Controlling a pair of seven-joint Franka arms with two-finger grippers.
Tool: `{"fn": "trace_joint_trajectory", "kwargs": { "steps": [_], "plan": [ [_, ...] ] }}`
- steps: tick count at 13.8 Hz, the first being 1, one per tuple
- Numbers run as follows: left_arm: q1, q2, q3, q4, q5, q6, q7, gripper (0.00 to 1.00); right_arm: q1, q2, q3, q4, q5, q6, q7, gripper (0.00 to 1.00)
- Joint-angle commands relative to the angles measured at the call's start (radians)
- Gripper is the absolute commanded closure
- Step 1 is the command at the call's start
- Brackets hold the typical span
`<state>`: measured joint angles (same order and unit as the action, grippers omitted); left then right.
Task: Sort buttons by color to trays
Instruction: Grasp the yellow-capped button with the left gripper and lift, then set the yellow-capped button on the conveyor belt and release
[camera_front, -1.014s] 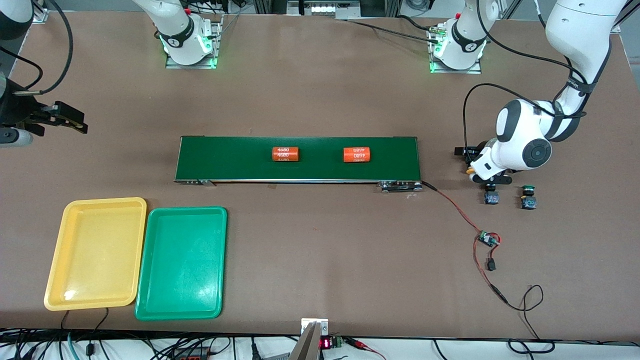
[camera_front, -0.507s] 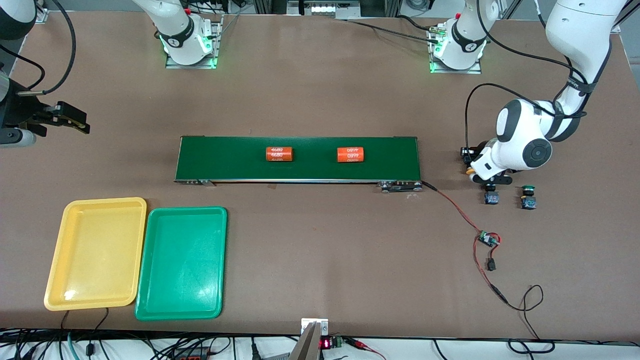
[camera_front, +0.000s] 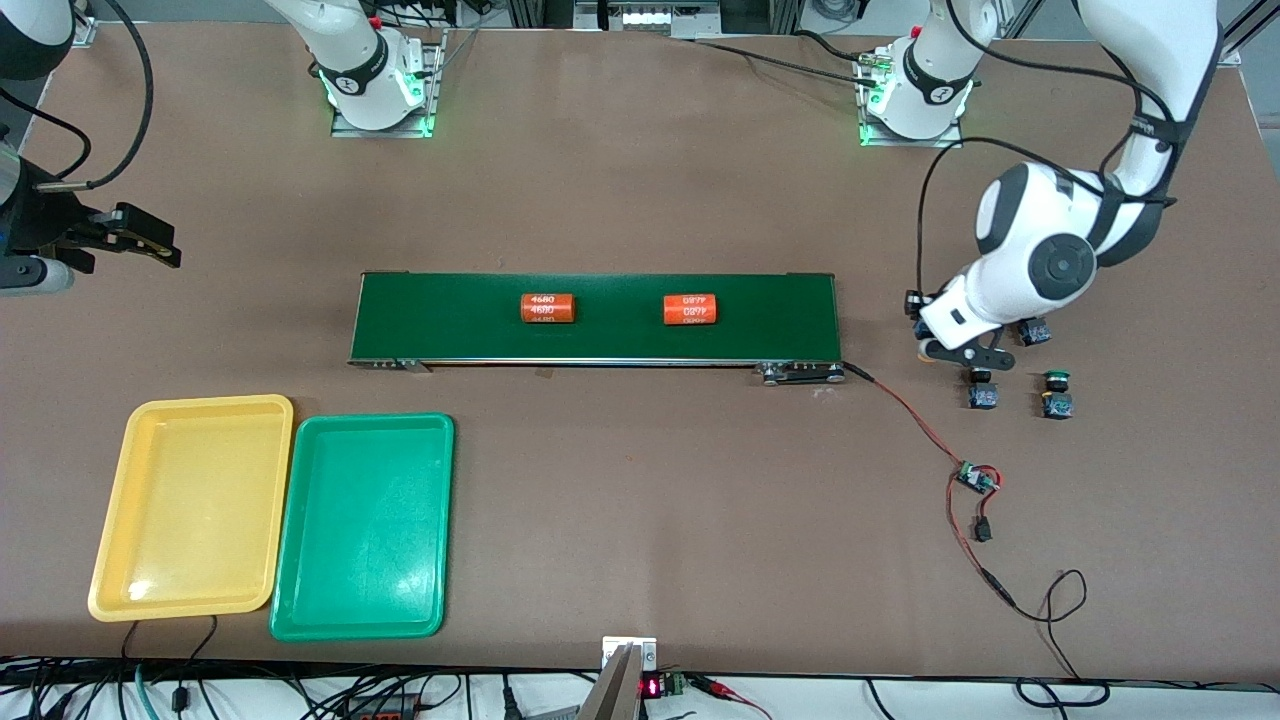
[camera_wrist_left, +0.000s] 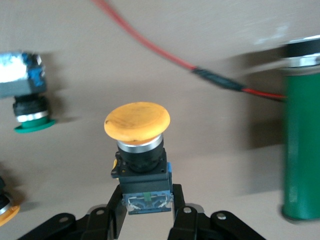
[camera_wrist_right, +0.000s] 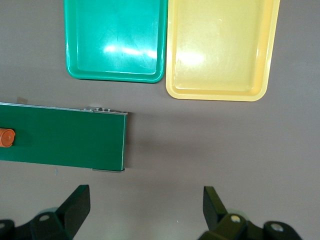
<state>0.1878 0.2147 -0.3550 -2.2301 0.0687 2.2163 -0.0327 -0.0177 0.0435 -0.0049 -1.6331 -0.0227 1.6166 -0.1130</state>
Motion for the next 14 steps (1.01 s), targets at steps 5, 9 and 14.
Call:
{"fn": "trace_joint_trajectory", "kwargs": {
  "steps": [5,9,14],
  "plan": [
    [-0.119,-0.018,-0.087,0.070,-0.050,-0.066,-0.216,1.00,0.012,0.009,0.002,0.033,-0.002,-0.011,0.007,0.00],
    [-0.201,0.075,-0.084,0.127,-0.184,-0.058,-0.266,1.00,0.010,0.010,0.002,0.033,-0.003,-0.012,0.006,0.00],
    [-0.223,0.121,-0.085,0.129,-0.185,-0.040,-0.283,0.99,0.012,0.010,0.000,0.035,-0.003,-0.012,0.006,0.00]
  ]
}}
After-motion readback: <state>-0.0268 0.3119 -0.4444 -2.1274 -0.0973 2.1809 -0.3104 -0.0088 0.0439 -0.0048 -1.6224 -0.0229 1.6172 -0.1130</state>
